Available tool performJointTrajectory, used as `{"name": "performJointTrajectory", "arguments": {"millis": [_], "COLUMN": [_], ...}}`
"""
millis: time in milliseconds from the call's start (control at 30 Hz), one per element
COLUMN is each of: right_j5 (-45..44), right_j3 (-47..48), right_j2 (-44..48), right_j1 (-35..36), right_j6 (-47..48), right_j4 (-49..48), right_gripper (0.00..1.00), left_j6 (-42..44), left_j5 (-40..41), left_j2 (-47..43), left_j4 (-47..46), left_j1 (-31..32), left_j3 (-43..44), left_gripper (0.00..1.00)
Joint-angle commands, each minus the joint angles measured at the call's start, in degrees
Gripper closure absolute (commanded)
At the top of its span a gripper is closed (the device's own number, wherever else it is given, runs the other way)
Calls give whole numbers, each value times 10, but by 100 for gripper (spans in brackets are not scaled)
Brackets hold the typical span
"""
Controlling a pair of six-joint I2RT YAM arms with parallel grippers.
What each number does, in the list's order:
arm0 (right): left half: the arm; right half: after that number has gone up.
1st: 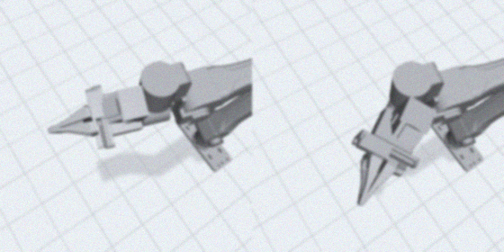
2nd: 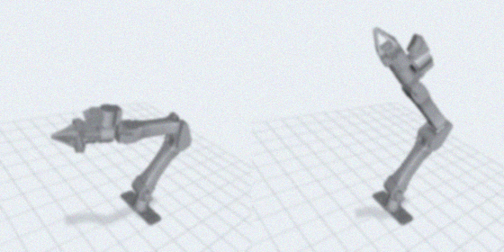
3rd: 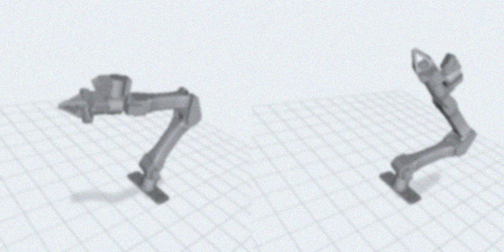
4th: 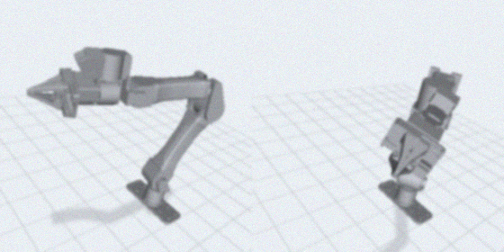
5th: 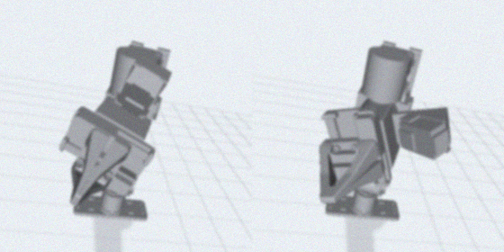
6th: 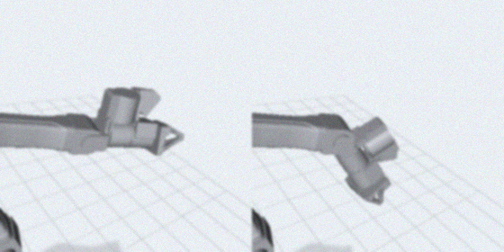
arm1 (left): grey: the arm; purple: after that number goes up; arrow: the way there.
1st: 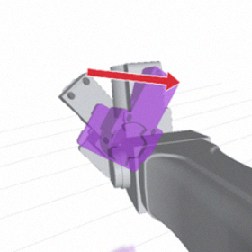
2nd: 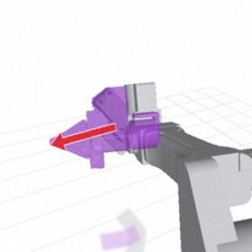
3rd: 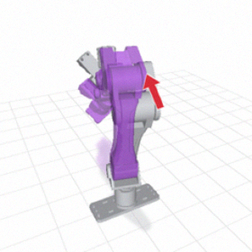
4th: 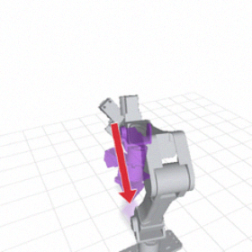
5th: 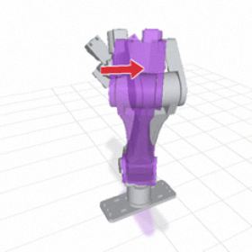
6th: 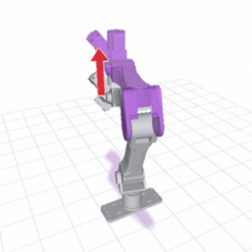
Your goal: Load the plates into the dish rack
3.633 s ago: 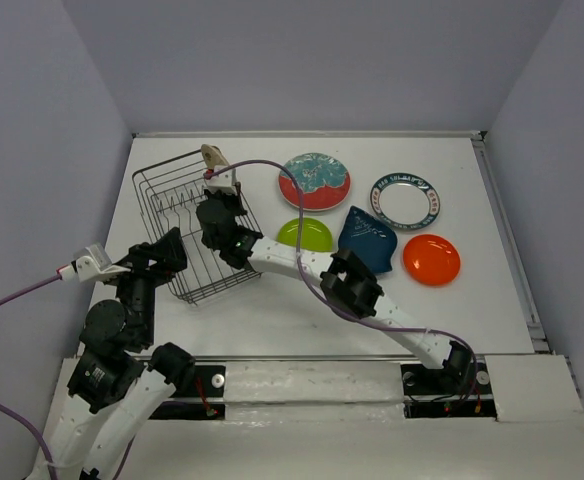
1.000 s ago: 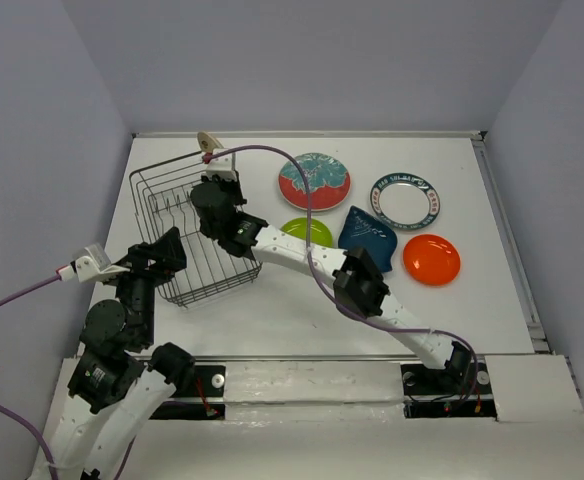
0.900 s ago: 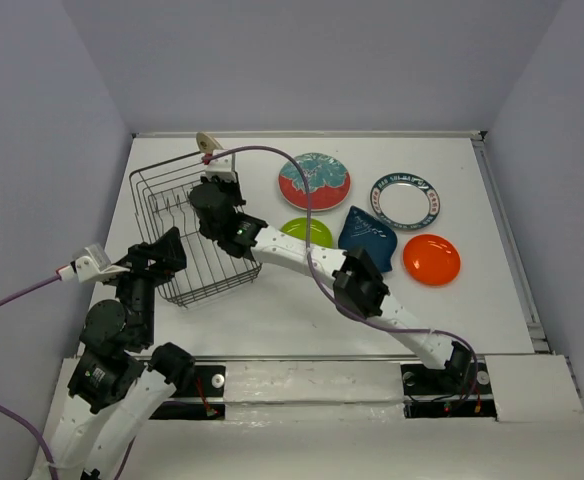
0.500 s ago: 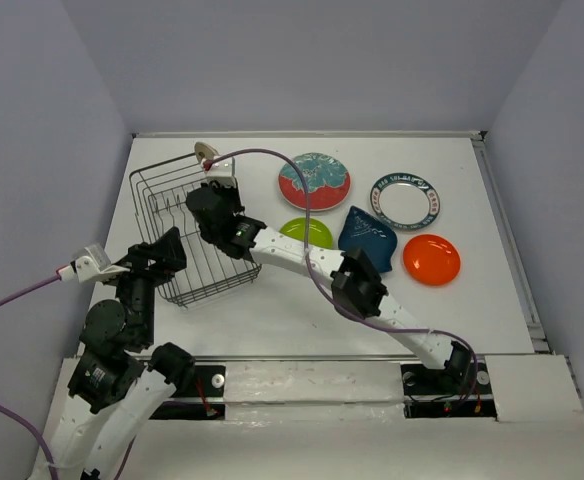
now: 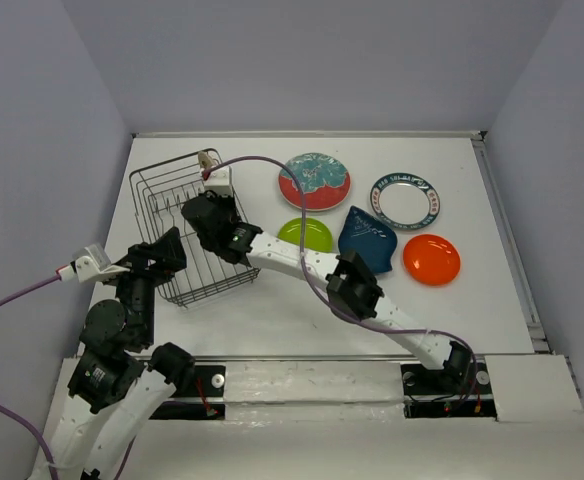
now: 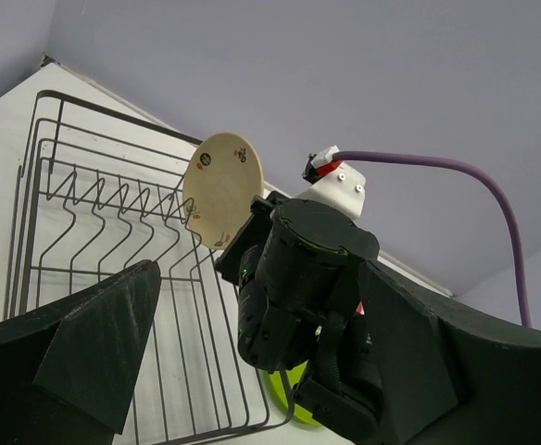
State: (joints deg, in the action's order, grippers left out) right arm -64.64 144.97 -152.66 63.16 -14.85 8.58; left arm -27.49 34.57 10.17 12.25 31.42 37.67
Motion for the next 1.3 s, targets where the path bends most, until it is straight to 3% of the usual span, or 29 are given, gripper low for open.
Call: {"name": "performJointTrajectory", "arguments": {"millis": [0,33,167,200,267,367,400,533,700,967,1033,1100,1133,1267], "right_j5": [42,50,69,83,117,253,310,402,521,684,688,690,699,721], "right_j3": [-19,-34,-111,-133,-223,-330,-393,-503,-552,-489,-477,-467,-461,-446], "right_j2": [31,37,93,111,181,290,313,402,446,386,373,355,350,334], "right_j1": [15,15,15,15,10,-14,-25,-36,-68,-81,-81,-95,-101,-122], "right_j6": [-37,-37,-46,-54,-64,-101,-99,-62,-37,17,27,32,36,67], "right_j4": [-10,-14,-14,-14,-14,-15,-15,-6,32,64,69,72,72,72], "right_gripper": [79,64,42,40,37,37,37,35,31,32,35,52,68,90], "left_j6": [3,3,4,4,4,4,4,4,6,11,11,11,13,14], "left_j5": [11,11,13,14,15,15,14,10,4,-13,-15,-16,-17,-21], "left_j2": [4,5,4,3,2,0,-1,-1,7,20,23,23,24,26], "left_j4": [-28,-28,-28,-29,-28,-28,-28,-31,-33,-37,-38,-39,-39,-40], "left_j1": [1,1,0,0,-1,-2,-2,-3,-3,-4,-6,-6,-7,-9], "left_j3": [9,9,9,9,9,9,9,9,8,7,7,6,6,6], "left_gripper": [1,1,1,1,1,1,1,1,1,1,1,1,1,1]}}
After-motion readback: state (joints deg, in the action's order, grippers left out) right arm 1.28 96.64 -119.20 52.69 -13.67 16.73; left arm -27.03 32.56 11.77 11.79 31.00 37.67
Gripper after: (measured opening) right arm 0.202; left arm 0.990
